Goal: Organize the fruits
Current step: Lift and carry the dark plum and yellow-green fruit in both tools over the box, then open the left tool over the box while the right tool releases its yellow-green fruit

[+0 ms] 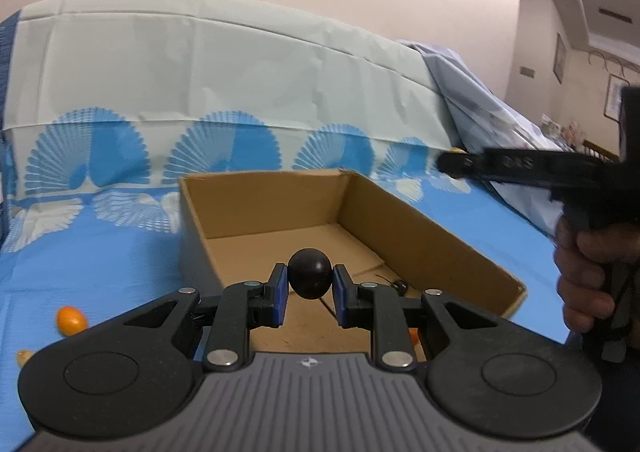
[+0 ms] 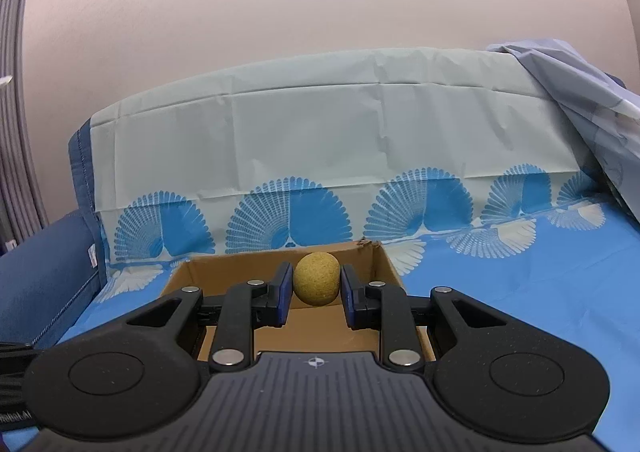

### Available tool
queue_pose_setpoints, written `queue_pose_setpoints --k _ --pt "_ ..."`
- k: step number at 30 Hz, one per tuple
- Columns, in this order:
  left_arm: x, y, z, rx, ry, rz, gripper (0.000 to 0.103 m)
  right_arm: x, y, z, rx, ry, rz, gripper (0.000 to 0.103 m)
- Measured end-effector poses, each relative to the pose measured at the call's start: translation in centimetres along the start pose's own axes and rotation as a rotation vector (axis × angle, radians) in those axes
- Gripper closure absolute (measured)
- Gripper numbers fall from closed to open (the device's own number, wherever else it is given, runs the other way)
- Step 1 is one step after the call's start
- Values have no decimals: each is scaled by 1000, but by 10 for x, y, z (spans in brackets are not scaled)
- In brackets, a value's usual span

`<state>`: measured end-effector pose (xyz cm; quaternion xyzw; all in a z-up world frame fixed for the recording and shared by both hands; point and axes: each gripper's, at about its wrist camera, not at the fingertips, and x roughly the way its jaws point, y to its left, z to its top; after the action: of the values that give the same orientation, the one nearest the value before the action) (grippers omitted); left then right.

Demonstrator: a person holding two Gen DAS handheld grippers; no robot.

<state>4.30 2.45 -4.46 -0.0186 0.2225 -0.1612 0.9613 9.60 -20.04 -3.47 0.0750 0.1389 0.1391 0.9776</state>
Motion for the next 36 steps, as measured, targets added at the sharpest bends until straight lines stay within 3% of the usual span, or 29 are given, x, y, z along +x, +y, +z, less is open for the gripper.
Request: queue_pose_setpoints --k 10,36 --pt "11 -9 -5 45 10 -20 77 3 15 -3 -84 5 1 77" --pt "20 -17 -10 81 39 -20 77 4 19 -3 -92 14 4 76"
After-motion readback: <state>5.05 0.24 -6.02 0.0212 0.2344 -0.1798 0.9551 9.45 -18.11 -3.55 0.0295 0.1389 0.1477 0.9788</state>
